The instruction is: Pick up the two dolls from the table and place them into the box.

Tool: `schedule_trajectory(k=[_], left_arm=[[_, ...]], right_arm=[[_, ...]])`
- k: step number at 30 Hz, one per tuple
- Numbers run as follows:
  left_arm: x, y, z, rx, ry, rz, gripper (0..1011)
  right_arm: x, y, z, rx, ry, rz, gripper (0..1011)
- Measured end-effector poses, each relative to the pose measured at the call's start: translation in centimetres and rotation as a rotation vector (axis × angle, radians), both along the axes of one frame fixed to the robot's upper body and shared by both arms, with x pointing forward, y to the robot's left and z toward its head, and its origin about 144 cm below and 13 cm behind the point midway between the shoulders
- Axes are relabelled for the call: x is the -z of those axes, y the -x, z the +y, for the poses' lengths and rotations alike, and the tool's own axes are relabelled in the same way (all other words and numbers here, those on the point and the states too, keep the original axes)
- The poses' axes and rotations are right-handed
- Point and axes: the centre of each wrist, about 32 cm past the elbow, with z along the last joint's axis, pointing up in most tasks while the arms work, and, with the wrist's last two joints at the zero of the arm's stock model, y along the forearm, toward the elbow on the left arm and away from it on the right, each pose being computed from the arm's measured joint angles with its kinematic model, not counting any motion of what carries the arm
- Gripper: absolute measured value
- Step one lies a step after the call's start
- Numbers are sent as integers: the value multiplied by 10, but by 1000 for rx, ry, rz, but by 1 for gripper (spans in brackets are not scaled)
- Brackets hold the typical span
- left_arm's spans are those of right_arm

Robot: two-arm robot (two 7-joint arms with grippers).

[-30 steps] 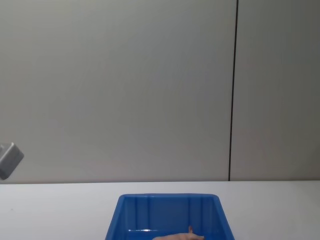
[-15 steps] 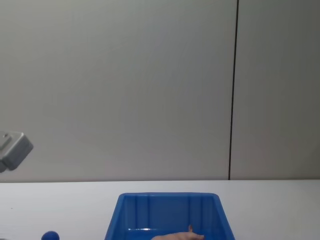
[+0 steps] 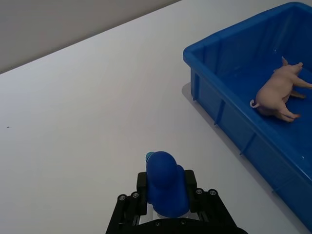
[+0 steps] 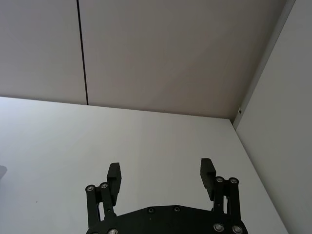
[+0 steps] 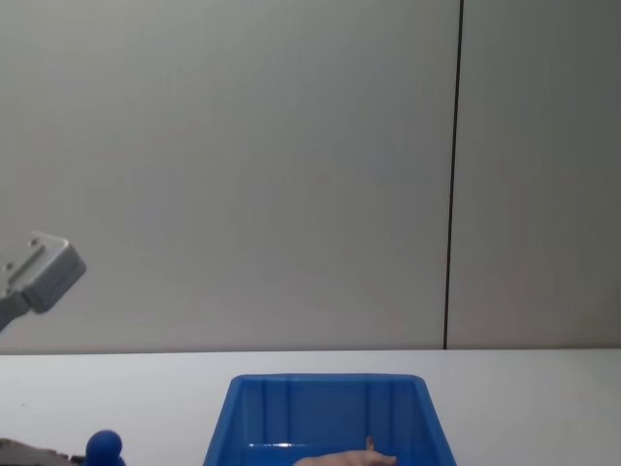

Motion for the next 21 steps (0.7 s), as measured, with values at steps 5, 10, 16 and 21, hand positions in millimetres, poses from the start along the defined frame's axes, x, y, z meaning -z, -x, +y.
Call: schedule_trajectory(k=[5,10,16,21], left_arm=[[-5,-2,-1,21,20,-37,434],[-11,-5,-3,54,48,-83,404],[-22,-12,-6,114,94,-151,364],[-29,-18,-9,170,129,-194,331]], right_arm=[[0,0,0,0,0,0,1001],[0,0,0,0,0,0,1001],[0,0,0,0,0,0,1001],[0,0,0,0,0,0,1001]])
